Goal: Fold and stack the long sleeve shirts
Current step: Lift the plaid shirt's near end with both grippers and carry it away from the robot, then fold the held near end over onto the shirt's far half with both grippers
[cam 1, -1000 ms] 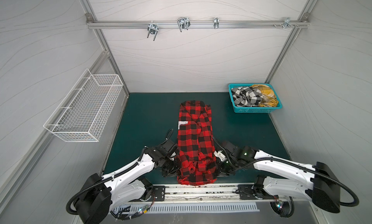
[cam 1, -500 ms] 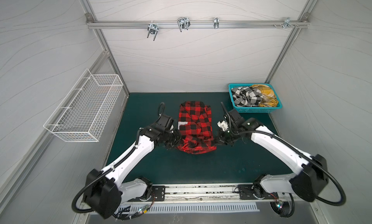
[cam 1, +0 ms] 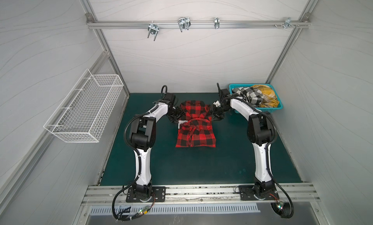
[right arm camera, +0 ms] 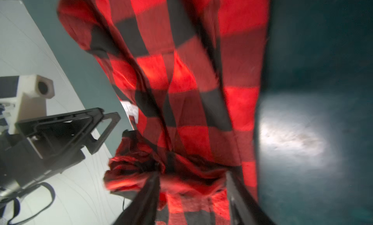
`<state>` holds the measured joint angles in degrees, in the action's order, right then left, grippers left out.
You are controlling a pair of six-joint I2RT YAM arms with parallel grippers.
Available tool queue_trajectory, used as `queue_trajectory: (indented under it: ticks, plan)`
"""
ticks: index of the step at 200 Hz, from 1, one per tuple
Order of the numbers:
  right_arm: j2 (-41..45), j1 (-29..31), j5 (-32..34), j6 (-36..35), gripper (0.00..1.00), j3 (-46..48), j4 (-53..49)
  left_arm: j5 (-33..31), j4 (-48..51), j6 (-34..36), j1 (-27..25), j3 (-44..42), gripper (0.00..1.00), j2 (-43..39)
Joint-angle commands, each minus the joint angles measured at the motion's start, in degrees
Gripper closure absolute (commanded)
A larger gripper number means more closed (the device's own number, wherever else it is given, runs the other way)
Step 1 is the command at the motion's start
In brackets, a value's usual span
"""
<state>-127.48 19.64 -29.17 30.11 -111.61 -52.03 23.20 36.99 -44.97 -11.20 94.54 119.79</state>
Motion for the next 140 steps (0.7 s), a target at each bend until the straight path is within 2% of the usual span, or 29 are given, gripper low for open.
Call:
queue_trajectory:
  ticks: [1, 18, 31, 45, 59, 76, 86, 113, 131, 140]
  plan:
    - [5.20, -0.04, 1.30, -4.73, 0.31, -3.91, -7.12, -0.73, 2.05, 0.51, -0.57, 3.20, 0.27, -6.26]
    - [9.54, 0.83, 3.94, -6.25, 0.31, -0.11, -9.34, -3.98, 3.80, -0.08, -1.03, -2.23, 0.32, -13.53]
    - [14.17, 2.77, 5.75, -6.17, 0.34, 6.17, -8.27, -4.37, 3.19, -0.87, -2.29, -9.08, 0.41, -19.09]
    - [18.07, 5.26, 6.62, -5.43, 0.40, 12.81, -6.68, -2.92, 1.54, -1.33, -5.79, -15.78, 0.49, -23.16]
    - [20.74, 7.53, 8.10, -4.65, 0.46, 17.51, -5.78, -1.39, 1.73, -0.87, -8.93, -18.53, 0.56, -24.13]
    - [22.16, 8.87, 8.21, -3.21, 0.49, 21.15, -3.87, 1.74, -1.70, -1.27, -10.62, -20.77, 0.62, -23.48]
    - [22.08, 9.10, 7.16, -2.67, 0.52, 22.72, -2.24, 3.38, -3.92, -2.17, -11.01, -21.08, 0.69, -22.19]
    - [18.03, 9.52, 4.37, -3.64, 0.56, 21.81, -0.35, 7.20, -4.70, -1.66, -12.48, -15.15, 0.73, -13.84]
    - [12.50, 10.21, 4.26, -5.24, 0.56, 18.59, -0.47, 5.51, -3.28, -0.83, -12.72, -10.51, 0.74, -7.94]
    - [9.57, 10.57, 5.36, -5.86, 0.58, 16.71, -0.74, 2.68, -1.08, -0.05, -12.45, -8.02, 0.75, -5.47]
